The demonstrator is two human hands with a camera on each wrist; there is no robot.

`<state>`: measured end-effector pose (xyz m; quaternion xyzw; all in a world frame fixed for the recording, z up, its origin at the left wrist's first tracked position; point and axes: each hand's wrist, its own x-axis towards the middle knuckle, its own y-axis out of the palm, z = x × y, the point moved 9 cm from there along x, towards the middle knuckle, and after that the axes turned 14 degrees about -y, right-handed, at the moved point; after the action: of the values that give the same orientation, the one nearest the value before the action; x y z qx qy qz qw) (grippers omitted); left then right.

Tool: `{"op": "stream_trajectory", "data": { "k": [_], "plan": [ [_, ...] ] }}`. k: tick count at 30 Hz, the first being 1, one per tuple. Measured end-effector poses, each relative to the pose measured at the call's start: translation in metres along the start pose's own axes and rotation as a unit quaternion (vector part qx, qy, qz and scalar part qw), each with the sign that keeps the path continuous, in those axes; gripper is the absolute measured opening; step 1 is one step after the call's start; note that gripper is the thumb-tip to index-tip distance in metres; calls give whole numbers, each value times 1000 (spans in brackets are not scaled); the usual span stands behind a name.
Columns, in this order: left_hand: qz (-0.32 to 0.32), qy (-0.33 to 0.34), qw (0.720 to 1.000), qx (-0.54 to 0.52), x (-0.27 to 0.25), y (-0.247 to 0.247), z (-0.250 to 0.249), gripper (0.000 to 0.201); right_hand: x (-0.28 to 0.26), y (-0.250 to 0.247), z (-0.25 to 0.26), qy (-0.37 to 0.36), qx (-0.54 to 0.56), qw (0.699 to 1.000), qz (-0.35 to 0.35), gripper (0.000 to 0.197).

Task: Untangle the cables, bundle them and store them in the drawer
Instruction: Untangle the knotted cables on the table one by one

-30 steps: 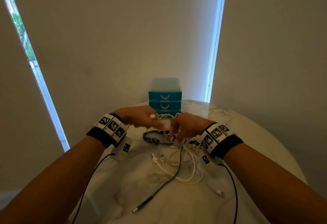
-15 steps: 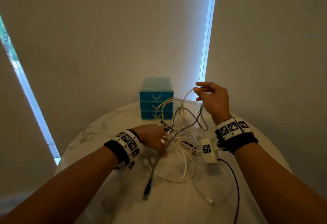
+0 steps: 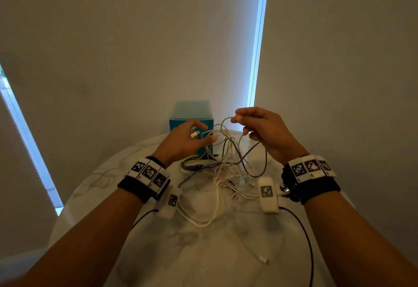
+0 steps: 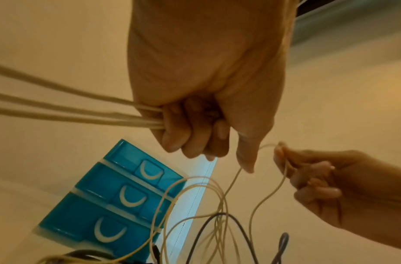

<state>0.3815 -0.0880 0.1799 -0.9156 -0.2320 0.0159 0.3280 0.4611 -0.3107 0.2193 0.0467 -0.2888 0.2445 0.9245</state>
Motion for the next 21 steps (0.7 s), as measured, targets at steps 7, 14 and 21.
{"op": "stream_trajectory", "data": {
  "k": [7, 14, 21],
  "plan": [
    [-13, 104, 991, -79, -15, 15, -18, 26, -19, 18, -16, 14, 137, 990, -26, 25],
    [38, 65, 977, -200, -20, 19, -15, 42, -28, 13, -49, 33, 111, 992, -54, 37],
    [-11, 49, 870, -491, -1, -13, 5, 27, -64, 19, -112, 155, -67, 982, 84, 30]
  ]
}}
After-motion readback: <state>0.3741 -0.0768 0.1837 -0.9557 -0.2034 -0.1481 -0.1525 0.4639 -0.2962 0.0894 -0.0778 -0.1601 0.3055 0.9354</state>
